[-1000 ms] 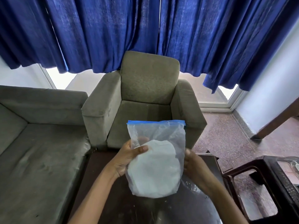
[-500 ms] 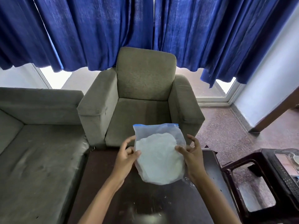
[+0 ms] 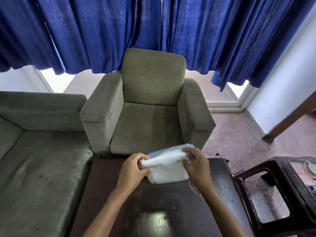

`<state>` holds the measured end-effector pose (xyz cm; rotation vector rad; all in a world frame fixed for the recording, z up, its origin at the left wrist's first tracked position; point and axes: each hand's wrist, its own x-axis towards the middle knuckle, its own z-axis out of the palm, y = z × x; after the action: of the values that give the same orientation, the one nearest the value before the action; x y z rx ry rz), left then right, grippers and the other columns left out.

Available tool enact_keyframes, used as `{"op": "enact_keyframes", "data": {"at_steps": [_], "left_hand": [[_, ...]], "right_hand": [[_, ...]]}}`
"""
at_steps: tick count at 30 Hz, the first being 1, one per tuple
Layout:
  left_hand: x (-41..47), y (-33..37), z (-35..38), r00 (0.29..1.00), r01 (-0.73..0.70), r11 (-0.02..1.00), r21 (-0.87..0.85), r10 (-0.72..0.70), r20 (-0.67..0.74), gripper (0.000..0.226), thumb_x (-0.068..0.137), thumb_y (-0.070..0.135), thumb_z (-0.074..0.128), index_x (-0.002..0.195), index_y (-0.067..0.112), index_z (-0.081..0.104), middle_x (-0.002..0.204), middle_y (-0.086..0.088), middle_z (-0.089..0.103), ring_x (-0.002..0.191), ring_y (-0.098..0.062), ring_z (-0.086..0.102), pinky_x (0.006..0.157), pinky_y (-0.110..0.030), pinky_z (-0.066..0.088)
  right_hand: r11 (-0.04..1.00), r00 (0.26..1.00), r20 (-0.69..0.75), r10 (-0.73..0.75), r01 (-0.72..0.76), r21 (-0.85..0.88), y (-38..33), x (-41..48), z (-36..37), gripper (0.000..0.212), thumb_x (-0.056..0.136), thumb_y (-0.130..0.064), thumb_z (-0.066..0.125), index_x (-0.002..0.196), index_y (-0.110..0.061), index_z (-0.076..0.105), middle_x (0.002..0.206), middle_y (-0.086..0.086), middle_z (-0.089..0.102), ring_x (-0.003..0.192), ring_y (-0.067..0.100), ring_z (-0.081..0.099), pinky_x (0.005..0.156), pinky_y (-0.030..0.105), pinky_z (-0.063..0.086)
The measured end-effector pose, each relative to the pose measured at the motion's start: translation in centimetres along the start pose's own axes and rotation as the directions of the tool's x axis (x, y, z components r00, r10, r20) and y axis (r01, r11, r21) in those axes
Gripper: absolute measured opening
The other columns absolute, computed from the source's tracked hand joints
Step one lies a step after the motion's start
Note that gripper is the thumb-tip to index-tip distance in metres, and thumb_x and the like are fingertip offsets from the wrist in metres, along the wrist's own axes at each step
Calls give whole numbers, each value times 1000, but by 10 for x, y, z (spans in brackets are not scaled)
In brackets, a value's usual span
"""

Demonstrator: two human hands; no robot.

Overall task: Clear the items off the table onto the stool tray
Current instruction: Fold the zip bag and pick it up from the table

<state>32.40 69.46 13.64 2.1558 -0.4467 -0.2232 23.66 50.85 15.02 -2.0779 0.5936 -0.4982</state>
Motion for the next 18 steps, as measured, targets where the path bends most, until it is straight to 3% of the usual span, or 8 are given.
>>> {"op": "enact_keyframes", "data": {"at_steps": [2,4,6,9,11,13,16,18], "left_hand": [[3,-7,2,1000,-30,998,59,30,-1,38,62,10,77,59,37,50,77,8,56,74,-13,56,67,-28,45],[5,-11,0,998,-65,995,77,63,22,40,61,12,78,55,37,48,85,12,53,83,-10,54,72,-17,38],[5,-11,-5,992,-28,997,-70,36,121,37,65,10,77,58,33,49,101,13,56,98,-1,54,82,-9,33],[2,-6,-12,948,155,914,-376,-31,318,24,76,14,71,71,16,48,80,9,57,72,1,53,67,-17,37],[0,-3,-13,948,221,854,-471,-74,311,20,81,17,69,82,12,50,77,1,55,72,-6,52,63,-22,38],[-2,-1,-11,948,281,778,-561,-136,287,20,83,15,68,90,11,50,86,-3,59,79,-10,56,65,-23,42],[-5,1,-9,942,333,634,-698,-253,220,18,84,14,66,95,12,52,94,-5,63,86,-18,59,66,-28,46],[-7,2,-5,928,344,499,-795,-312,205,20,85,10,62,103,12,53,101,-7,65,91,-20,61,68,-30,52]], "right_hand": [[991,999,-31,-37,33,-132,3,0,1,21,76,6,61,90,-8,69,85,-3,50,82,15,53,67,5,37],[978,999,-31,-35,28,-206,6,1,0,14,77,3,62,84,-6,70,84,-5,42,89,21,48,66,7,34],[977,1000,6,1,0,-214,8,3,-5,12,77,0,62,81,-7,71,92,-4,41,95,19,39,69,12,30],[998,990,129,61,-57,-30,5,9,-14,13,76,-3,68,75,-16,68,100,-1,47,102,24,39,80,22,34],[983,976,206,73,-105,150,-1,11,-20,25,77,-3,71,80,-27,63,105,5,53,100,25,51,74,20,47],[941,970,223,96,-162,298,-6,10,-25,35,78,-5,71,101,-28,59,112,5,55,98,16,56,70,15,53],[754,939,205,278,-345,559,-1,7,-30,74,70,-26,80,133,-26,42,123,3,52,110,18,54,88,29,47],[438,860,341,379,-491,753,5,-1,-24,107,38,-48,91,131,-29,44,122,3,54,108,18,54,89,37,42]]}}
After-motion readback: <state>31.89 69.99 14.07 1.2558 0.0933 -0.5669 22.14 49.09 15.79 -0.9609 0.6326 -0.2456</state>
